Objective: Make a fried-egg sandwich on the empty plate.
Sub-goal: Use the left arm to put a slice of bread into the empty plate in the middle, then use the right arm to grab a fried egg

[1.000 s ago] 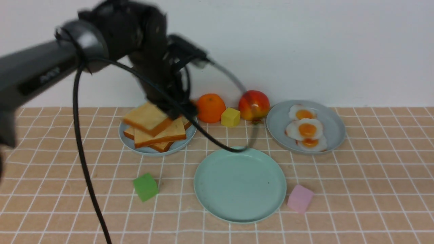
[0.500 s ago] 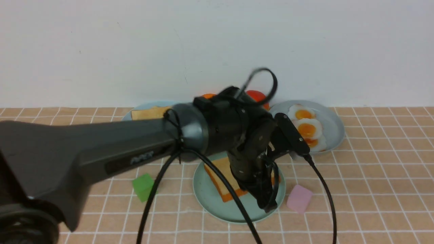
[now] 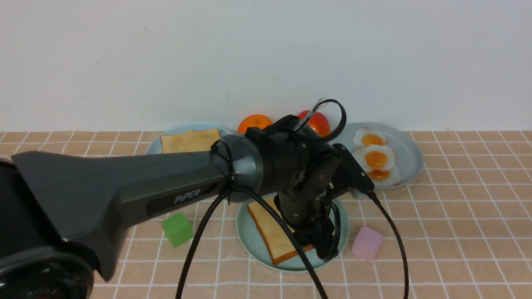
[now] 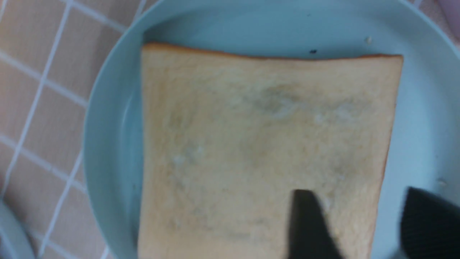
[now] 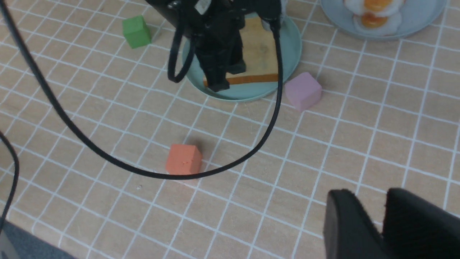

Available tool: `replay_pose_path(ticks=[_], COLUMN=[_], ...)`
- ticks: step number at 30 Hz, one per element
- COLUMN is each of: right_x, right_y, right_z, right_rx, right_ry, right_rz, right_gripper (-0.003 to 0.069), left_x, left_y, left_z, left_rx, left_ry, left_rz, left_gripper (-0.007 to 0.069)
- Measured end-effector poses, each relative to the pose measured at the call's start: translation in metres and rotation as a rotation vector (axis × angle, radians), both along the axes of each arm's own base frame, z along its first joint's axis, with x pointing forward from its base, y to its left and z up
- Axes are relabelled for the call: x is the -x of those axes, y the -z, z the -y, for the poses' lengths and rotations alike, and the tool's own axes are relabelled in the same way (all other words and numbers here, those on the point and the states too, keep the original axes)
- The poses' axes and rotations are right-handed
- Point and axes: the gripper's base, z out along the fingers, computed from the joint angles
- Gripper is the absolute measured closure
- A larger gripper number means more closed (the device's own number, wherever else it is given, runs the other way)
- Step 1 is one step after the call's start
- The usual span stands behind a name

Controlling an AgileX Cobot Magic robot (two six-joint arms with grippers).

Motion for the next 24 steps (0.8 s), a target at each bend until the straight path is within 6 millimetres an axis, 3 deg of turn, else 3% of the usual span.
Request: replay_pose_path(ticks=[3, 6, 9, 10, 11, 12, 13, 15, 18, 19, 22, 24], right_x=[-0.015, -0.044, -0.082, -0.085, -0.108, -0.111, -0.133, -0.168, -0.218, -0.224, -0.279, -0.306], right_y=[0.0, 0.003, 0.015, 0.015, 0.024, 0.026, 0.034, 0.048, 0.065, 0.067, 0.089, 0.102], right_z=[-0.001, -0.004, -0.009, -0.01, -0.013, -0.013, -0.016, -0.019, -0.016, -0.015, -0.005, 0.0], right_rx=[-0.032, -0.054, -0.067, -0.071, -0.086, -0.088, -0.097, -0.102, -0.103, -0.104, -0.119, -0.122], right_ry=[0.043, 0.081, 0.102, 0.105, 0.123, 0.126, 0.15, 0.184, 0.242, 0.25, 0.3, 0.303], right_rz=[-0.022, -0.058, -0.144, -0.145, -0.182, -0.186, -0.202, -0.233, -0.271, -0.278, -0.338, -0.368], right_gripper=[0.0379, 0.0332, 0.0325, 0.0325, 0.0325, 0.0325, 0.0325, 0.0325, 0.0325, 0.0325, 0.0325, 0.0325], left_x=[0.002, 0.009, 0.029, 0.03, 0.045, 0.046, 0.06, 0.082, 0.112, 0.116, 0.15, 0.165], left_y=[-0.026, -0.078, -0.139, -0.143, -0.175, -0.179, -0.202, -0.227, -0.24, -0.243, -0.233, -0.214], left_z=[-0.003, -0.008, -0.025, -0.026, -0.039, -0.041, -0.054, -0.078, -0.109, -0.113, -0.148, -0.163], left_rx=[0.032, 0.173, 0.326, 0.339, 0.409, 0.417, 0.464, 0.522, 0.582, 0.594, 0.645, 0.668], left_ry=[-0.075, -0.175, -0.214, -0.215, -0.21, -0.209, -0.201, -0.203, -0.215, -0.213, -0.206, -0.215], left_rz=[-0.004, 0.032, 0.074, 0.074, 0.106, 0.111, 0.142, 0.178, 0.209, 0.217, 0.25, 0.247], left_gripper=[0.0119, 0.0125, 0.0267, 0.028, 0.0398, 0.043, 0.054, 0.0634, 0.0638, 0.0638, 0.0638, 0.0638])
